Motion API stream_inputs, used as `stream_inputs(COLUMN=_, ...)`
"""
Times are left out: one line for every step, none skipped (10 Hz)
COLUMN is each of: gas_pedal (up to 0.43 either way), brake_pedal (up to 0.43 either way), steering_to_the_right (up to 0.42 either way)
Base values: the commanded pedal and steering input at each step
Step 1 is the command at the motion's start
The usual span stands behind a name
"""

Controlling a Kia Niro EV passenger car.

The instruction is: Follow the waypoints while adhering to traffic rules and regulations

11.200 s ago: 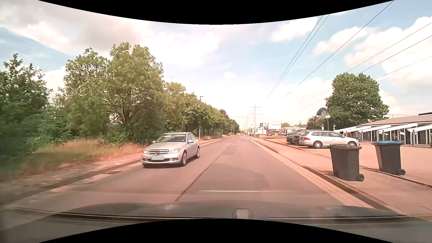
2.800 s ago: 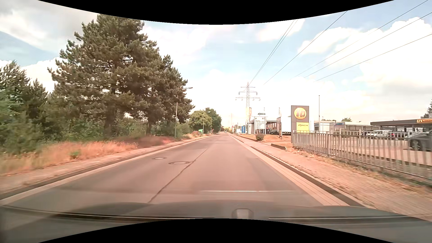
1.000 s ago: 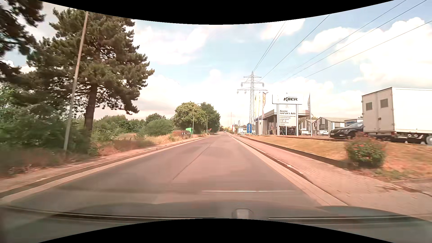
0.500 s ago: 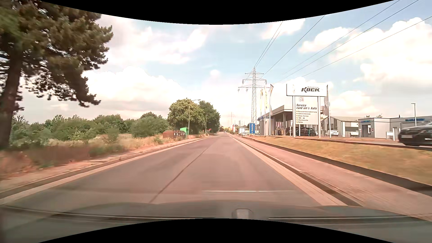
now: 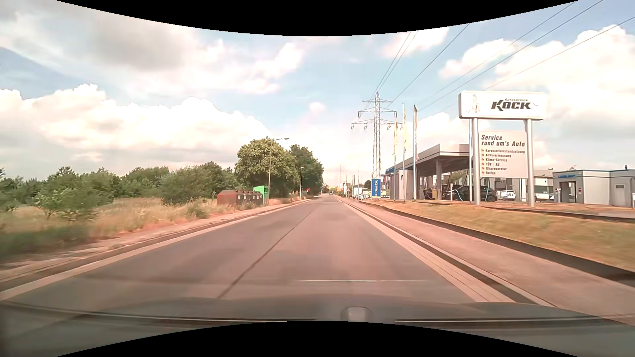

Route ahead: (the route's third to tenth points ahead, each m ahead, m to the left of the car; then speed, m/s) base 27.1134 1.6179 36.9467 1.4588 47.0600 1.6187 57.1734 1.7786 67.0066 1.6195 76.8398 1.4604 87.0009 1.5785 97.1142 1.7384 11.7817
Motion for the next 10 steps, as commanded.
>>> stream_inputs(gas_pedal=0.138, brake_pedal=0.0, steering_to_the_right=-0.001)
stream_inputs(gas_pedal=0.138, brake_pedal=0.0, steering_to_the_right=-0.001)
stream_inputs(gas_pedal=0.138, brake_pedal=0.0, steering_to_the_right=-0.001)
stream_inputs(gas_pedal=0.138, brake_pedal=0.0, steering_to_the_right=-0.001)
stream_inputs(gas_pedal=0.138, brake_pedal=0.0, steering_to_the_right=-0.001)
stream_inputs(gas_pedal=0.13, brake_pedal=0.0, steering_to_the_right=-0.001)
stream_inputs(gas_pedal=0.13, brake_pedal=0.0, steering_to_the_right=-0.001)
stream_inputs(gas_pedal=0.13, brake_pedal=0.0, steering_to_the_right=-0.001)
stream_inputs(gas_pedal=0.13, brake_pedal=0.0, steering_to_the_right=-0.001)
stream_inputs(gas_pedal=0.13, brake_pedal=0.0, steering_to_the_right=-0.001)
